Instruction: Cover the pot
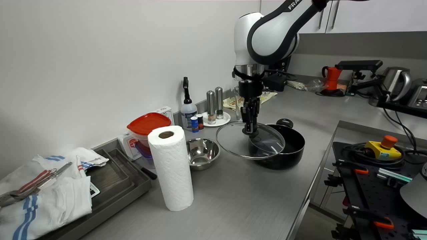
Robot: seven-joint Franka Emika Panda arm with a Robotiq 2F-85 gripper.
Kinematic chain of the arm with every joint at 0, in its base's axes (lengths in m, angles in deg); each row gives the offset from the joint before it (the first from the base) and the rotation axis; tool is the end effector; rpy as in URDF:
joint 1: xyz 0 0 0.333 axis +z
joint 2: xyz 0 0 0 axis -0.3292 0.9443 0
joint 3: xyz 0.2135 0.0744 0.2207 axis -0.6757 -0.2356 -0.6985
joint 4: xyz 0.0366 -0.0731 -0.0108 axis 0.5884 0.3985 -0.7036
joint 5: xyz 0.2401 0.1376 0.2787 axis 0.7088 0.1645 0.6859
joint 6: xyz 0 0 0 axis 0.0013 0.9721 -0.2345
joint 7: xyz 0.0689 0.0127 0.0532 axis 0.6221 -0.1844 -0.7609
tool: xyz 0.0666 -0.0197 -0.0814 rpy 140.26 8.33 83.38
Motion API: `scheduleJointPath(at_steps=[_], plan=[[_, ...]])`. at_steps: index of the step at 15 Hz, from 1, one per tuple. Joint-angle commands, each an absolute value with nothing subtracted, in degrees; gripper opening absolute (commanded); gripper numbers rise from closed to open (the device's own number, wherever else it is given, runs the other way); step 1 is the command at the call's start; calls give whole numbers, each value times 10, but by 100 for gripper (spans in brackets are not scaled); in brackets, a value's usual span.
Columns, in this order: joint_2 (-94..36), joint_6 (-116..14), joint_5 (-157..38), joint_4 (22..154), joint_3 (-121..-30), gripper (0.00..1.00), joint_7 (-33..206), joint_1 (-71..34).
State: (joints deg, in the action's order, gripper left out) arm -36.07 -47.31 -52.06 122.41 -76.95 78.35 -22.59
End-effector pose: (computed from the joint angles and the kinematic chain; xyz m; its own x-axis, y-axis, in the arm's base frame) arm 0.5323 -0.0533 0.2934 0.9909 -0.0936 -0.0966 -0.0988 -0.9938 -0.0505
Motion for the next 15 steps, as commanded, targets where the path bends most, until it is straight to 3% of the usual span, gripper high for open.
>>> scheduleJointPath(at_steps=[1,15], plan=[[-371,-453,-548,1221,-754,25,811,-232],[-363,-462,-560,1241,-707,25,821,-278]])
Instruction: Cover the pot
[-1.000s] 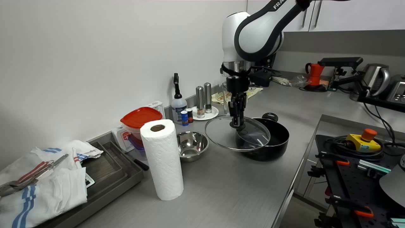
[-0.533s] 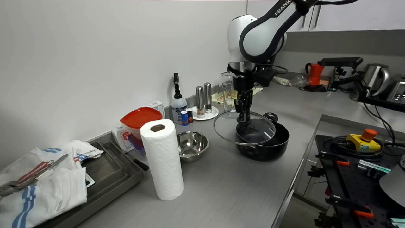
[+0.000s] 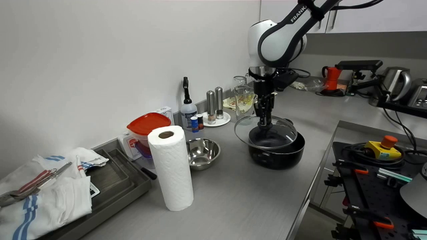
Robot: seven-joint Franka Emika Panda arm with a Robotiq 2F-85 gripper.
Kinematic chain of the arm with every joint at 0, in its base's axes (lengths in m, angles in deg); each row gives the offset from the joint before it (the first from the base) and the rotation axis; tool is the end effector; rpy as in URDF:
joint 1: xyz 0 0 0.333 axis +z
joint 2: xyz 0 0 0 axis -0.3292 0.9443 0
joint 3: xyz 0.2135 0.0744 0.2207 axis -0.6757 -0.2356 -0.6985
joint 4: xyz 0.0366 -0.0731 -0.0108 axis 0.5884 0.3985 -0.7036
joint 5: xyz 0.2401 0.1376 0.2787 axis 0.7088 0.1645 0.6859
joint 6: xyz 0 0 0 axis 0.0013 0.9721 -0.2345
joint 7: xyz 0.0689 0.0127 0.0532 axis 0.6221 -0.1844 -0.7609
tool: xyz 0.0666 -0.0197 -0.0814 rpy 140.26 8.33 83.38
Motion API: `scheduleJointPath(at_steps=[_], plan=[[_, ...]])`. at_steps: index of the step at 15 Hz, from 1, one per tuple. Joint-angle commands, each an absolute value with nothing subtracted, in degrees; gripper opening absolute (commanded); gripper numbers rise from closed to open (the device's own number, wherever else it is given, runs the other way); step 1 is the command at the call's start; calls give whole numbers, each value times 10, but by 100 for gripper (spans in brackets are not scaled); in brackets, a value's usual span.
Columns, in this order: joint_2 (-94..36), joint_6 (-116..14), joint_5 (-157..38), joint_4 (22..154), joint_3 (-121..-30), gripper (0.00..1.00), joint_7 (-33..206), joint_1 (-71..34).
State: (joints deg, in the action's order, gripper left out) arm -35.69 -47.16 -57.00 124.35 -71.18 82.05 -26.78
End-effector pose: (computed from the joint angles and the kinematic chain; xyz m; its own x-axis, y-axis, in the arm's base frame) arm 0.5027 -0.1434 0.2772 0.9524 -0.2711 -0.1396 -0.2692 -0.9625 0.0327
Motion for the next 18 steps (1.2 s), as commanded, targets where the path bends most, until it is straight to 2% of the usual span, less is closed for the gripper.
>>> scheduleJointPath(at_steps=[1,18], plan=[[-360,-459,-556,1239,-705,25,819,-283],[-317,-482,-476,1240,-691,25,804,-335]])
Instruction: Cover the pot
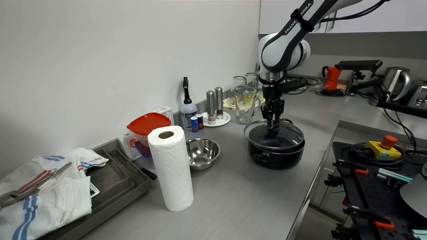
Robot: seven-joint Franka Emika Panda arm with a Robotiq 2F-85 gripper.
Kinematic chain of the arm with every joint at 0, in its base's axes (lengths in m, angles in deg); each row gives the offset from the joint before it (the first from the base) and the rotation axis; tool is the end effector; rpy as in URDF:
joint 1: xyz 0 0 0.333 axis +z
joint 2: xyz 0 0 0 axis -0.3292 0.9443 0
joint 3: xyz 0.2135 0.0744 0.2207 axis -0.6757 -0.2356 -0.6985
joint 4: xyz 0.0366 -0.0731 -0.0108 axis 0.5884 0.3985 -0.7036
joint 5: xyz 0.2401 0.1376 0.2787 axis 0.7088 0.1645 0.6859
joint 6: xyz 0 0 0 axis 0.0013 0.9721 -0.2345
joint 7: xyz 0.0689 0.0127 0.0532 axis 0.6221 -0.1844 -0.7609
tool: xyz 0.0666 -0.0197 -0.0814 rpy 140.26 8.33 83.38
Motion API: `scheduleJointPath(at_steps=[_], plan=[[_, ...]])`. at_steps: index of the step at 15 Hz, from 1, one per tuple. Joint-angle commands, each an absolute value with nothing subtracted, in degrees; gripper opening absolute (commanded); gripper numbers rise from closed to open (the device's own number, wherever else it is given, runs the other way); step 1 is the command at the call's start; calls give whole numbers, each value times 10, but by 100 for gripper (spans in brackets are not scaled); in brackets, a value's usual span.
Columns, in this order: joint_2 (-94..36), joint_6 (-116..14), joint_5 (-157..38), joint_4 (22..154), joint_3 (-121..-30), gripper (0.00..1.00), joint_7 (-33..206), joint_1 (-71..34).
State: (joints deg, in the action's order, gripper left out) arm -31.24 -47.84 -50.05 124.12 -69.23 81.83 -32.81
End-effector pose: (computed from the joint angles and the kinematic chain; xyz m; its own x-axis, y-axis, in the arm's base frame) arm 0.4762 -0.2092 0.2401 0.8619 -0.4670 -0.1976 -0.4802 -0.8769 -0.0222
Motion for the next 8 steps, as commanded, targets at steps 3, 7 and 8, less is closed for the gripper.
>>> scheduleJointPath(at_steps=[3,7,8], plan=[[-317,-490,-464,1245,-690,25,801,-342],[-315,-498,-454,1249,-690,25,797,-349],[-313,-501,-452,1249,-691,25,798,-349]])
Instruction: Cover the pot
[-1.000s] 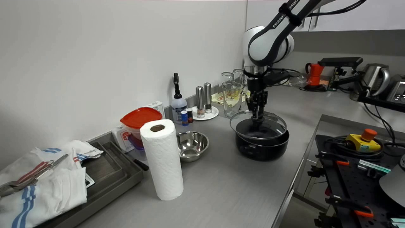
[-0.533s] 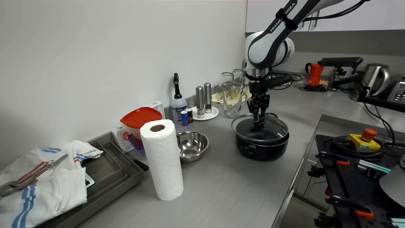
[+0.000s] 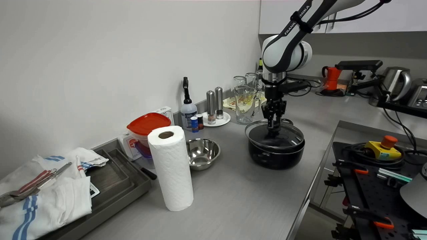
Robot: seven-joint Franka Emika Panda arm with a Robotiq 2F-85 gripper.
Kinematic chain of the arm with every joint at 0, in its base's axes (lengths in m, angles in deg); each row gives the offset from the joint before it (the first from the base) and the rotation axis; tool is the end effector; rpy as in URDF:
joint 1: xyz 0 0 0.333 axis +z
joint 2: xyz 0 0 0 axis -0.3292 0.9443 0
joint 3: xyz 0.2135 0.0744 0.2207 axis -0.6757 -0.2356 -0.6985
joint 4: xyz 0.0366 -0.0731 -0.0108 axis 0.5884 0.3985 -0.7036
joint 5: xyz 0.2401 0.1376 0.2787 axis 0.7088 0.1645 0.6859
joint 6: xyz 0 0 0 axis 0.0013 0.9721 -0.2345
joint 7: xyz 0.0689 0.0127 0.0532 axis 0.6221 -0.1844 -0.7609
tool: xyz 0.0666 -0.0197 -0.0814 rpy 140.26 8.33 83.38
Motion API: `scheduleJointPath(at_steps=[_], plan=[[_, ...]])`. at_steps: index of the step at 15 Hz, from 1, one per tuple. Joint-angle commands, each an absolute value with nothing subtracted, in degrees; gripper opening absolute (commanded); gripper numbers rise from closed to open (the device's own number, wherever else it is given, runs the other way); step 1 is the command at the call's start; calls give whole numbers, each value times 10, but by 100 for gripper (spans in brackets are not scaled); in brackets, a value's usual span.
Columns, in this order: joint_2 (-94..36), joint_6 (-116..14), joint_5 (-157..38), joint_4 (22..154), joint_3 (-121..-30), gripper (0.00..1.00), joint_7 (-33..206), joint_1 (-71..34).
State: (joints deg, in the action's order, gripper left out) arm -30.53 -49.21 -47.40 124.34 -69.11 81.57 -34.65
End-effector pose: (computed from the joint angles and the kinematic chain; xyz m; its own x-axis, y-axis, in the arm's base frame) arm 0.4692 -0.2253 0.2340 0.8320 -0.5211 -0.1903 -0.5378 -0.8418 -0.0463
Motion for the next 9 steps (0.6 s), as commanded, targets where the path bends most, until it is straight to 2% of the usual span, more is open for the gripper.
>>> scheduleJointPath(at_steps=[1,9], plan=[[-312,-501,-450,1249,-691,25,796,-350],[-304,-523,-431,1263,-692,25,792,-356]])
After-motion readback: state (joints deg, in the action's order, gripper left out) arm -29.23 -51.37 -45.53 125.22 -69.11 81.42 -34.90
